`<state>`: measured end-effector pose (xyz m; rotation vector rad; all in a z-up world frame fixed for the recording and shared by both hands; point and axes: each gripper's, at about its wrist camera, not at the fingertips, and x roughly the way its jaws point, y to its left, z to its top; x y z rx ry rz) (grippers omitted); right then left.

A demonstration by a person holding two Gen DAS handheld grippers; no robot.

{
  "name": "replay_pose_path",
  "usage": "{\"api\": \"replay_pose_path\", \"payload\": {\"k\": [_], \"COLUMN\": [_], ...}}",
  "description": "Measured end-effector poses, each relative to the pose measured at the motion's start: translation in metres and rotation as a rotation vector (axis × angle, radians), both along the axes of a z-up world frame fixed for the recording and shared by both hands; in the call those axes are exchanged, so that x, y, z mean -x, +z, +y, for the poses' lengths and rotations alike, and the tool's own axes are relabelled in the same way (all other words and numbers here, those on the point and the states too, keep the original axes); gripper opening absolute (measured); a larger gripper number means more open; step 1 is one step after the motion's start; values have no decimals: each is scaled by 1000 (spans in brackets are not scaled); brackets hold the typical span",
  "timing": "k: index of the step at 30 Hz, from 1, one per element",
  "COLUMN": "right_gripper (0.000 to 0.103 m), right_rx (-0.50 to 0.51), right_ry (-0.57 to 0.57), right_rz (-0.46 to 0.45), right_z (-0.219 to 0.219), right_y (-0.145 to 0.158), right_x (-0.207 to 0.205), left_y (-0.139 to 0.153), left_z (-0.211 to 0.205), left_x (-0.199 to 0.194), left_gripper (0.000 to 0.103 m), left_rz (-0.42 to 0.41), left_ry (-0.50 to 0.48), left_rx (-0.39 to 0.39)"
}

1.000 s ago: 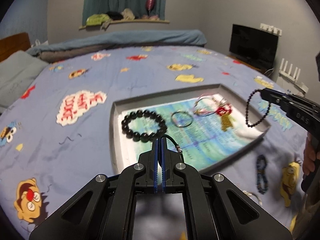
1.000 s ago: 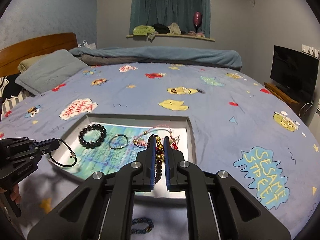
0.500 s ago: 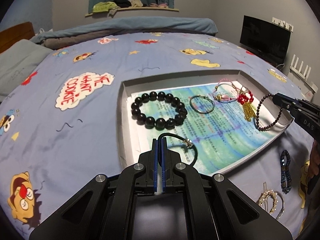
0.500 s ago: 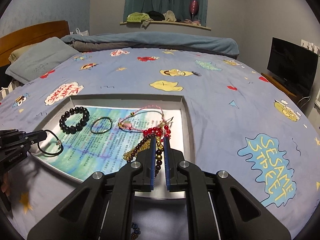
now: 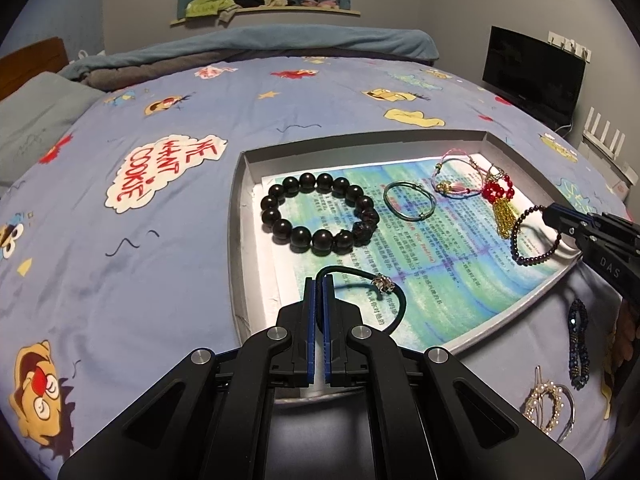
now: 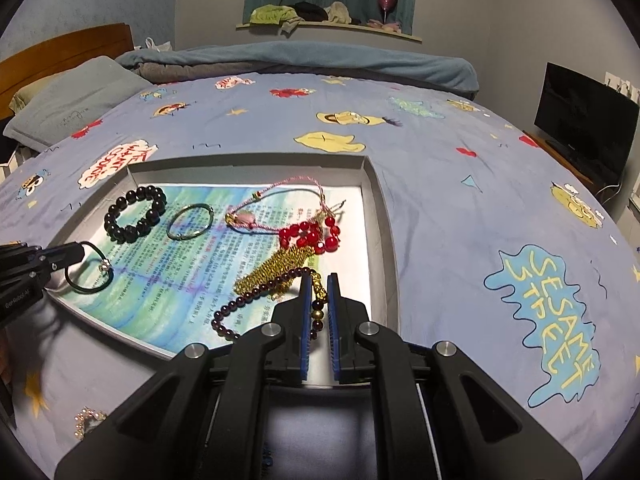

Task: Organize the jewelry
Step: 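Carry the hair tie and brown bead bracelet into the grey box and open both tools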

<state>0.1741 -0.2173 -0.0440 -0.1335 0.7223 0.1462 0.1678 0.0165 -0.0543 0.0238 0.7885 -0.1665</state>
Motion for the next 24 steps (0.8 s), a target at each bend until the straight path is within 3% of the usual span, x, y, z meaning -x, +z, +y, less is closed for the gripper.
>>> {"api": "replay_pose_path", "payload": {"k": [17, 21, 24], "right_gripper": [8, 10, 21], "right_rx": [-16, -32, -59], "right_ry": [-2, 4, 6], "right_rz": [11, 14, 7], "right_z": [-2, -4, -6], "right_y": [-2, 0, 5], "right_x": [2, 3, 7], "left_y": [-2, -1, 3], "left_z": [-3, -3, -5], "left_x": [-2, 0, 4], "left_gripper": [4, 10, 22], "left_rz": [5, 1, -12], "left_ry": [2, 2, -1], "left_rx": [-9, -6, -9]}}
